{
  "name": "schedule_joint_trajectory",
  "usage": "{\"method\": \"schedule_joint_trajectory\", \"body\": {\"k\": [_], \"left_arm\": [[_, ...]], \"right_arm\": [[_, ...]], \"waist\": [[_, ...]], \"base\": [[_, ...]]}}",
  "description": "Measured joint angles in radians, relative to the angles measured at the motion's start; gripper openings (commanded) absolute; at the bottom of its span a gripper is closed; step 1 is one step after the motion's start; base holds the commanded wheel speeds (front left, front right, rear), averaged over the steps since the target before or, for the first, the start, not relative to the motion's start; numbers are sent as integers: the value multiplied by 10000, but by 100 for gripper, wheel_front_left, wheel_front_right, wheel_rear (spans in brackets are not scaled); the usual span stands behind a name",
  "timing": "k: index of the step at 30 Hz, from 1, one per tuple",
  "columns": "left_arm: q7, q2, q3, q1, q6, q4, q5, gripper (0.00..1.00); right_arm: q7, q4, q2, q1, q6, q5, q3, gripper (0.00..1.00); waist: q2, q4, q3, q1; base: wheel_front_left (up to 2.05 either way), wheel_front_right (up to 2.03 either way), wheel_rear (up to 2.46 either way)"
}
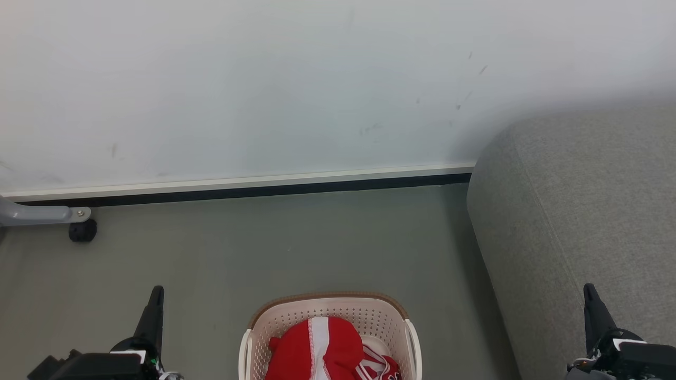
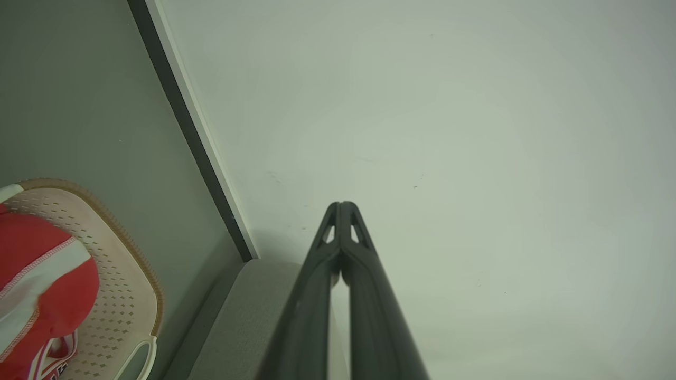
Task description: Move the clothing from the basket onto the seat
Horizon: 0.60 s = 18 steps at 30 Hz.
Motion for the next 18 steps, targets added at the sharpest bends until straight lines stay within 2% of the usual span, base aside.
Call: {"method": "schedule_joint_trajectory", "body": {"k": [18], "left_arm": [[0,0,0,0,0,0,0,0]], "right_arm": [[0,0,0,0,0,0,0,0]], "waist": [[0,0,0,0]], "base": [[0,0,0]]}}
